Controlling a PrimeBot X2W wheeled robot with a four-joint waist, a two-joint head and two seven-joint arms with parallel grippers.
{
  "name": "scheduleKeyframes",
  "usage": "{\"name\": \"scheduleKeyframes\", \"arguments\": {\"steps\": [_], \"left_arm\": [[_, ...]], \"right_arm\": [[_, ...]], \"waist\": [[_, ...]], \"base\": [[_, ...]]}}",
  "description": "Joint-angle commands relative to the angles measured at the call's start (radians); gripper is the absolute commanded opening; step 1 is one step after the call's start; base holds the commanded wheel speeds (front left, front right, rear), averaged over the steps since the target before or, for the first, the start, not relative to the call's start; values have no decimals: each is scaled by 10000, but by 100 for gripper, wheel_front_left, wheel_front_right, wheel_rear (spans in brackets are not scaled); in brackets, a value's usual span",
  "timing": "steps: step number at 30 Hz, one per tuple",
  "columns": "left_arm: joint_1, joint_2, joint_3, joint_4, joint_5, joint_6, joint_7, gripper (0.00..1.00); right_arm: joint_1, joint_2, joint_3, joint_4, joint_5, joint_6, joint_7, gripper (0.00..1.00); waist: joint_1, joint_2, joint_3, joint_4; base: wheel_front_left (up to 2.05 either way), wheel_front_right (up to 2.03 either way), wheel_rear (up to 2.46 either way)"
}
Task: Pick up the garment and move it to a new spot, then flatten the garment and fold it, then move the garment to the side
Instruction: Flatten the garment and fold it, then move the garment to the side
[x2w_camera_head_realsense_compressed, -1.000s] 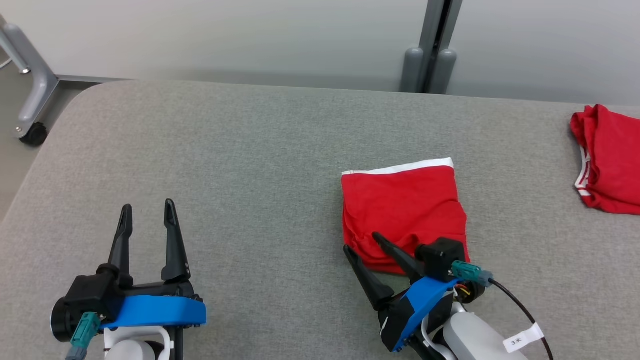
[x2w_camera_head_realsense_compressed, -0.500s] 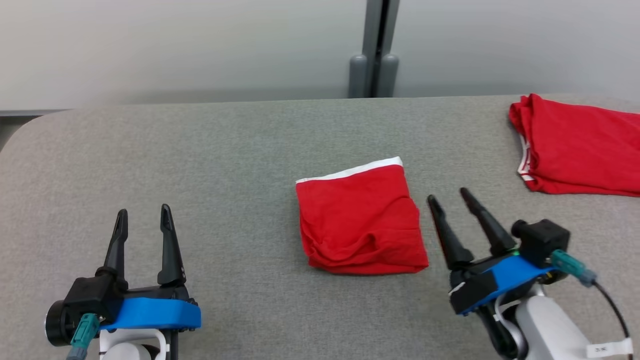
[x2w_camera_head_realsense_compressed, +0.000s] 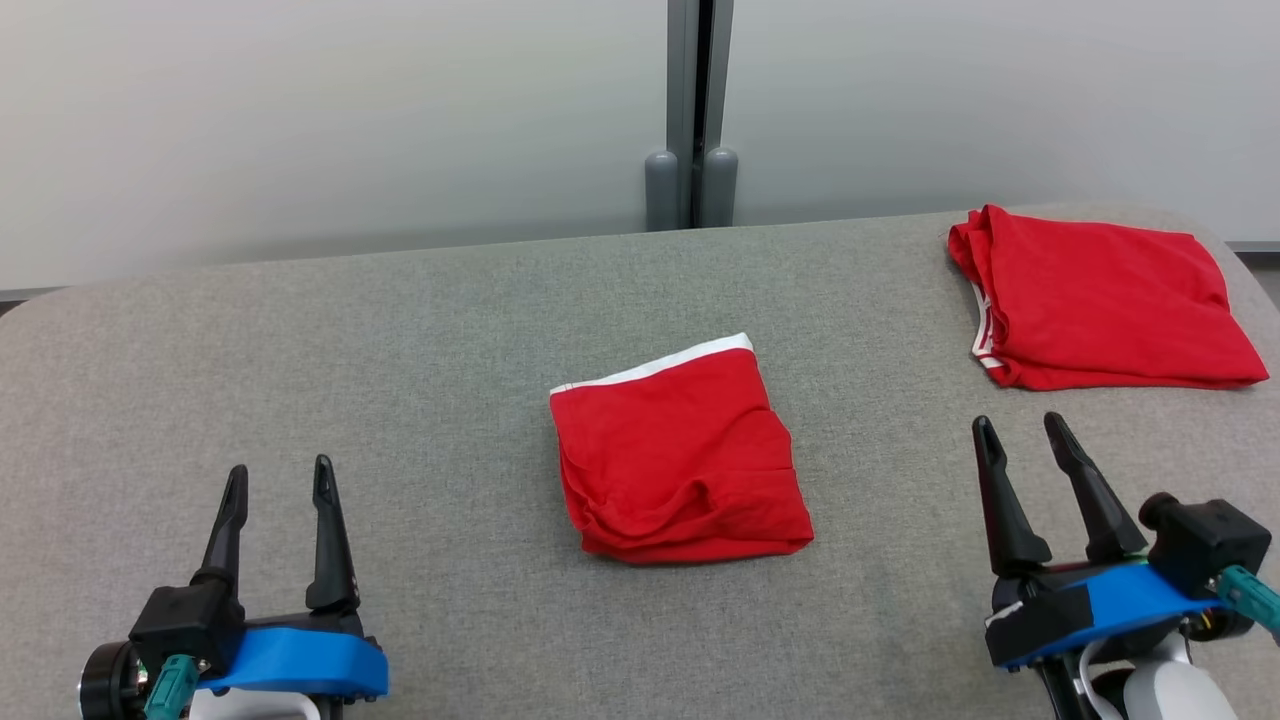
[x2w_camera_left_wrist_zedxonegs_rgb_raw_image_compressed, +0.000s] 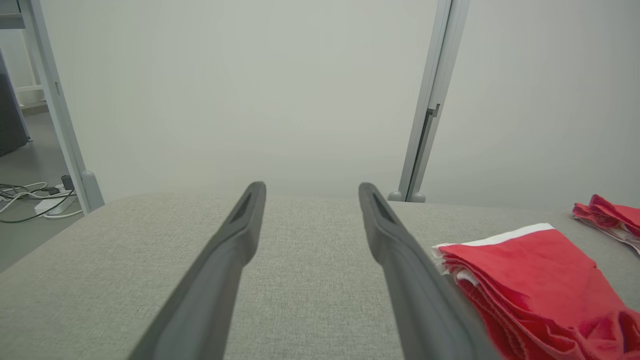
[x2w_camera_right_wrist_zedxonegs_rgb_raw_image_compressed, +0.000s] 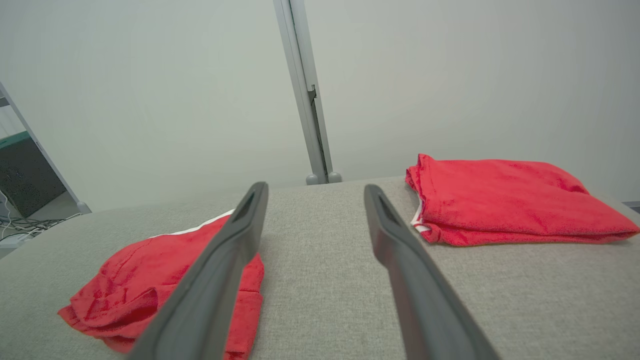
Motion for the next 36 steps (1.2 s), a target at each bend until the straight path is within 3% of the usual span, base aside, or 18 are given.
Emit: {"name": "scheduleKeyframes", "arguments": {"steps": [1,15,36], "left_arm": [[105,73,-33,-55,65,60,50,100],[518,210,-190,-470,81,198,450,100],[570,317,-399,-606,-62,395,584,100]], "right_arm": [[282,86,-93,-222,-99,5,74,100],[1530,472,-416,-1611,-1054,5,870,100],[1297,477,-450,-1166,-1061,5,831,100]], "waist": [[0,0,-35,-10],[0,0,-275,386],[0,0,-273,595]], "base": [[0,0,0],[0,0,0],[0,0,0]]}}
